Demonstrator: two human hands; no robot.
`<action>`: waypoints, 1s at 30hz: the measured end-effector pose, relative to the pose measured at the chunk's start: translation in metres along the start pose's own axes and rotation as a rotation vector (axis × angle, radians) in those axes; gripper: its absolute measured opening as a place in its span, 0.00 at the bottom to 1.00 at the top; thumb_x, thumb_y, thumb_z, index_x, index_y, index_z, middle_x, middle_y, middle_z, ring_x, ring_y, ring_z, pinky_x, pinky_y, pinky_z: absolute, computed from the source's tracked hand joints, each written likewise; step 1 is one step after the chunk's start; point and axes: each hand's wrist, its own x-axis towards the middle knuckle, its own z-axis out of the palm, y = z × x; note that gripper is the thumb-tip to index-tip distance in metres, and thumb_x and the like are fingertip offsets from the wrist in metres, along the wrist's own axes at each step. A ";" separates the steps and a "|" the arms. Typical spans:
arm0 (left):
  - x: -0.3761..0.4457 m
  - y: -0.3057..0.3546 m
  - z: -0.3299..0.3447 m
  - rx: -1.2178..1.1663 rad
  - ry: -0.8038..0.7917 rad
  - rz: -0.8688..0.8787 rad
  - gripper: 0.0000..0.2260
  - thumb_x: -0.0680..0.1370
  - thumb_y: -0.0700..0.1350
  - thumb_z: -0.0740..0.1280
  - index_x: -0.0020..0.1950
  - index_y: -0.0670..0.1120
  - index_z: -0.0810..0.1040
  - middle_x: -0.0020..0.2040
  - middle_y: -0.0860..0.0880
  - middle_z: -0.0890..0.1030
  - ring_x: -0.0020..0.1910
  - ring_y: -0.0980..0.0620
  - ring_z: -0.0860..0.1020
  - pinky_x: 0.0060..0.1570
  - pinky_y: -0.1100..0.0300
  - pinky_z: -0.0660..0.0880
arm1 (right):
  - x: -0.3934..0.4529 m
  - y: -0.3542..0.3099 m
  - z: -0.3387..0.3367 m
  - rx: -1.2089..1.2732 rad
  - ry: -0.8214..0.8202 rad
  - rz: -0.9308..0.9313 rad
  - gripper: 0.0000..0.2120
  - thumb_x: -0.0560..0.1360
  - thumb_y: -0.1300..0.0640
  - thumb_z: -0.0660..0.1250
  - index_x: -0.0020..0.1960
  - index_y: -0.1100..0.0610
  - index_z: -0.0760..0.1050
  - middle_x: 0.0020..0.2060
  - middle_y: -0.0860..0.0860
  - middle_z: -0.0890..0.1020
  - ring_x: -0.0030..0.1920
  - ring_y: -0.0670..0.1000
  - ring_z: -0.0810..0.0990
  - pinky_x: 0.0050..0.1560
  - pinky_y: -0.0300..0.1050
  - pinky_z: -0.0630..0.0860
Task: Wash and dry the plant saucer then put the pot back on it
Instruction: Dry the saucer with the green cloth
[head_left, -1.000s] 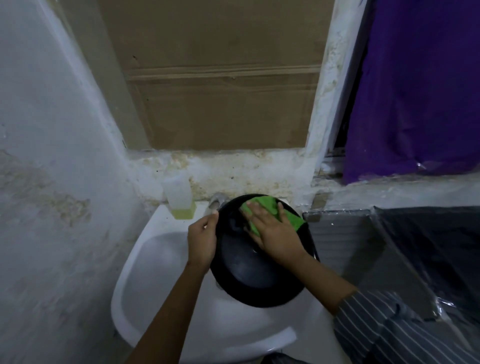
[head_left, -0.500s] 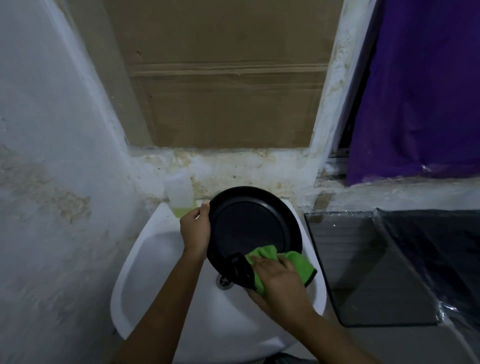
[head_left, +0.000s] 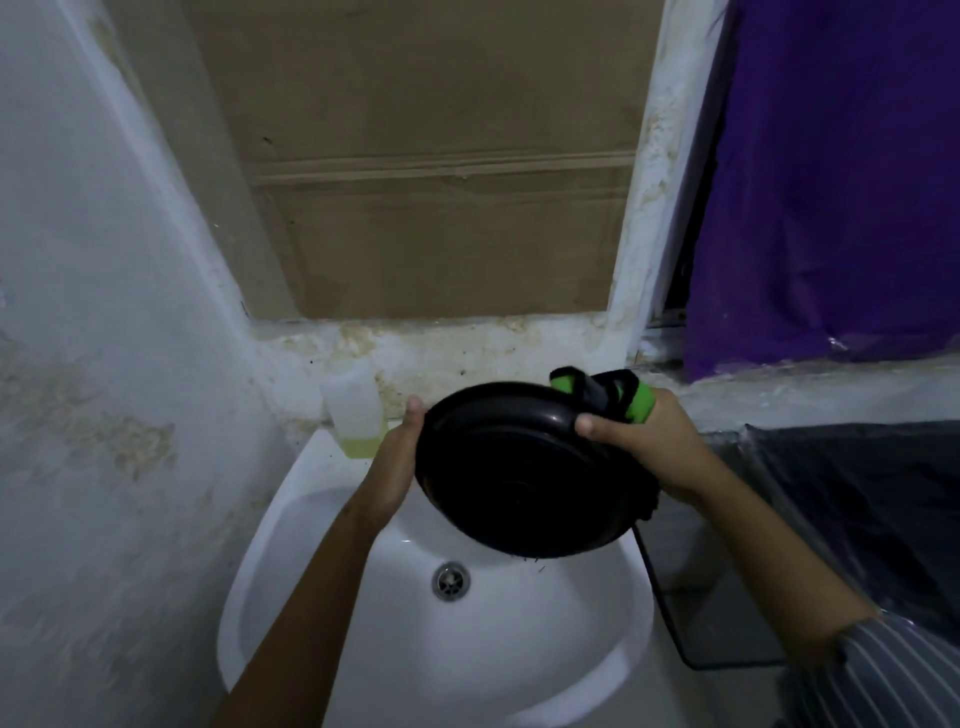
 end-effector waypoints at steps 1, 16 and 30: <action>0.000 -0.001 0.002 -0.057 0.041 0.039 0.23 0.72 0.68 0.49 0.47 0.63 0.82 0.47 0.59 0.85 0.50 0.62 0.81 0.44 0.70 0.76 | 0.003 0.006 0.001 0.013 0.070 0.010 0.15 0.58 0.49 0.77 0.43 0.52 0.82 0.38 0.46 0.86 0.40 0.43 0.84 0.38 0.33 0.78; 0.008 -0.022 0.024 -0.190 0.122 0.088 0.20 0.75 0.61 0.59 0.44 0.50 0.84 0.41 0.48 0.85 0.43 0.53 0.83 0.40 0.67 0.78 | 0.000 0.056 0.065 -0.513 0.334 -0.176 0.26 0.75 0.37 0.54 0.66 0.50 0.72 0.63 0.52 0.78 0.66 0.50 0.73 0.66 0.55 0.70; 0.006 -0.020 0.030 -0.318 0.222 0.041 0.18 0.82 0.50 0.54 0.46 0.43 0.80 0.38 0.48 0.83 0.38 0.57 0.82 0.36 0.69 0.77 | 0.027 0.036 0.097 -0.620 0.330 -0.048 0.16 0.75 0.44 0.53 0.61 0.41 0.71 0.62 0.42 0.71 0.67 0.45 0.67 0.67 0.72 0.55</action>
